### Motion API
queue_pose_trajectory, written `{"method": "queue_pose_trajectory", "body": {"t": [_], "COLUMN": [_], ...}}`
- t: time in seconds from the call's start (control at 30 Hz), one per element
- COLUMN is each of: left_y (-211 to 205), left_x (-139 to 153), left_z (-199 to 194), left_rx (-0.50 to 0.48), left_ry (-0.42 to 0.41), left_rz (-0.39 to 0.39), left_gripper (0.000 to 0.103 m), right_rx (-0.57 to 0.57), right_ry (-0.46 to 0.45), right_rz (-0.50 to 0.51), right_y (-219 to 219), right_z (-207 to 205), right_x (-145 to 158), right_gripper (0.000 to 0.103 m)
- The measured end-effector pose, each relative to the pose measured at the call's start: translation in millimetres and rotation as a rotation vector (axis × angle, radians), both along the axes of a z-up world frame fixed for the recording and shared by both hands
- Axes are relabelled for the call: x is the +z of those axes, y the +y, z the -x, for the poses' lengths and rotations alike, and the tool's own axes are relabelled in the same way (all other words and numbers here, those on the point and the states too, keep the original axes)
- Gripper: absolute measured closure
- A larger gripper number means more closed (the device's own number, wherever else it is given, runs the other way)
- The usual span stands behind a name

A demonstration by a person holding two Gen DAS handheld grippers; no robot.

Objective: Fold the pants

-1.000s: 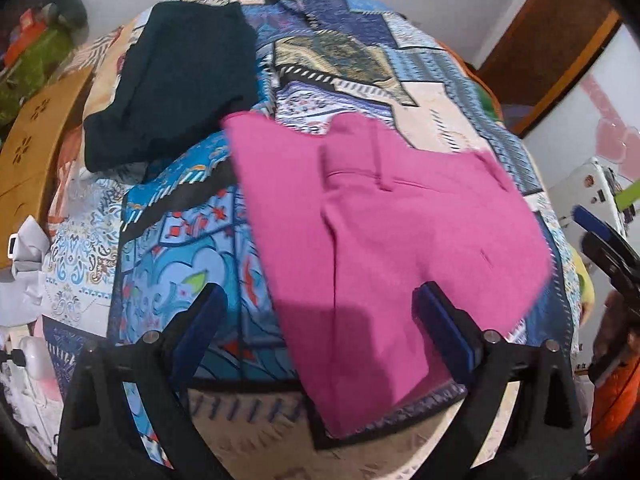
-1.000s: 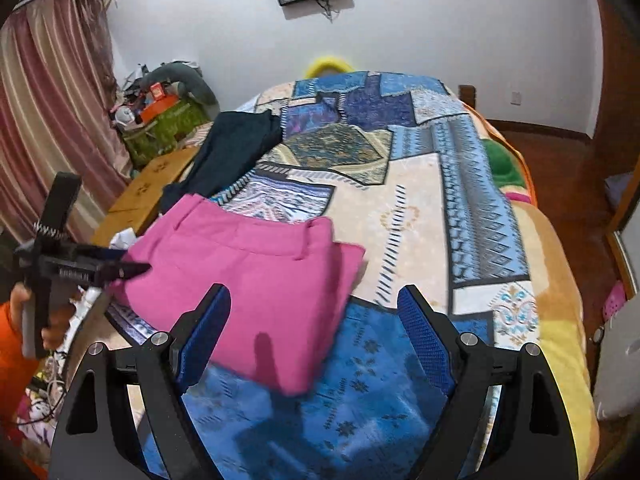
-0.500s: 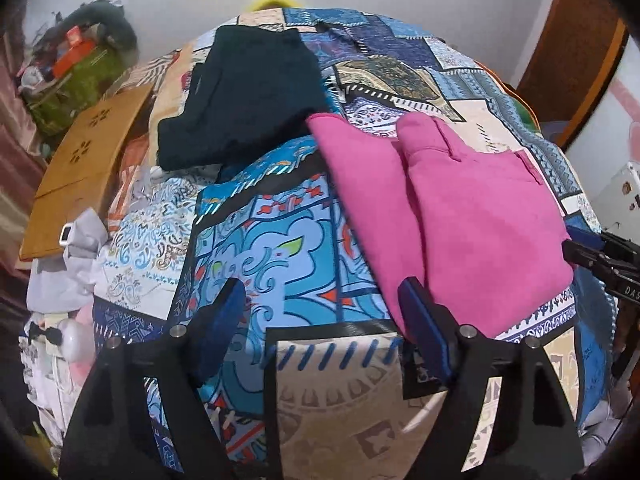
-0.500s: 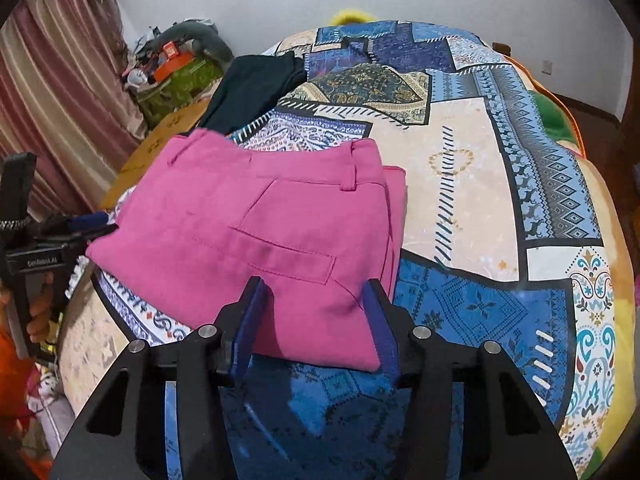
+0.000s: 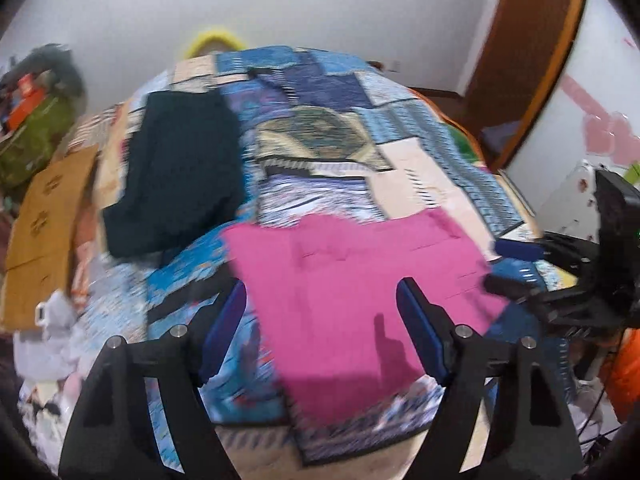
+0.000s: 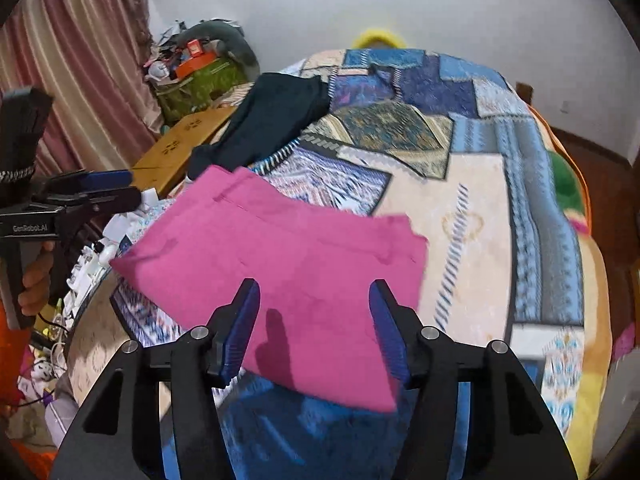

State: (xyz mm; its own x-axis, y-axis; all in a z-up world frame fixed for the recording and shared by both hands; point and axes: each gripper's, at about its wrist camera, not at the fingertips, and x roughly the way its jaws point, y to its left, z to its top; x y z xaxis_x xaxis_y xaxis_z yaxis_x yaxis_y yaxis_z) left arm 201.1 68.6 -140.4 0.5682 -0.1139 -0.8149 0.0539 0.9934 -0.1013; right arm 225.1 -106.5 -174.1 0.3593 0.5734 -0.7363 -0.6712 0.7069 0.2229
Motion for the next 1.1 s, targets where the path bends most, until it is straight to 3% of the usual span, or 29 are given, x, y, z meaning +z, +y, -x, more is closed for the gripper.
{"method": "queue_pose_trajectory", "body": {"t": [0.1,0.23,0.37,0.53,0.67,0.87,1.1], "left_y": [-18,-33,-29,-28,-18,-15,-3], "left_x": [-15,-54,-71,-71,-69,-66,-66], "left_z": [-22,-52,-62,-57,-53,-46,-42], "left_rx": [-0.037,-0.086,-0.098,-0.101,-0.083,-0.072,-0.031], "left_ry": [0.033,0.149,0.171,0.158,0.155,0.143,0.141], "left_rz": [-0.028,-0.05,-0.077,-0.109,-0.069,-0.062,-0.062], "left_gripper": [0.029,0.049,0.045,0.04,0.04,0.04,0.024], "right_rx": [0.028,0.023,0.008,0.018,-0.003,-0.117,-0.183], "right_ry": [0.012,0.092,0.172,0.164,0.17,0.158,0.231], "right_rz": [0.011,0.015,-0.008,-0.005,0.011,0.015,0.039], "right_y": [17,26,20,8,-8,-36,-41], "right_z": [-12,-29,-42,-36,-36,-57,-86], "right_x": [-8,-29,-47,-46,-42,-38,-66], "right_gripper": [0.05,0.05,0.045,0.04,0.04,0.04,0.04]}}
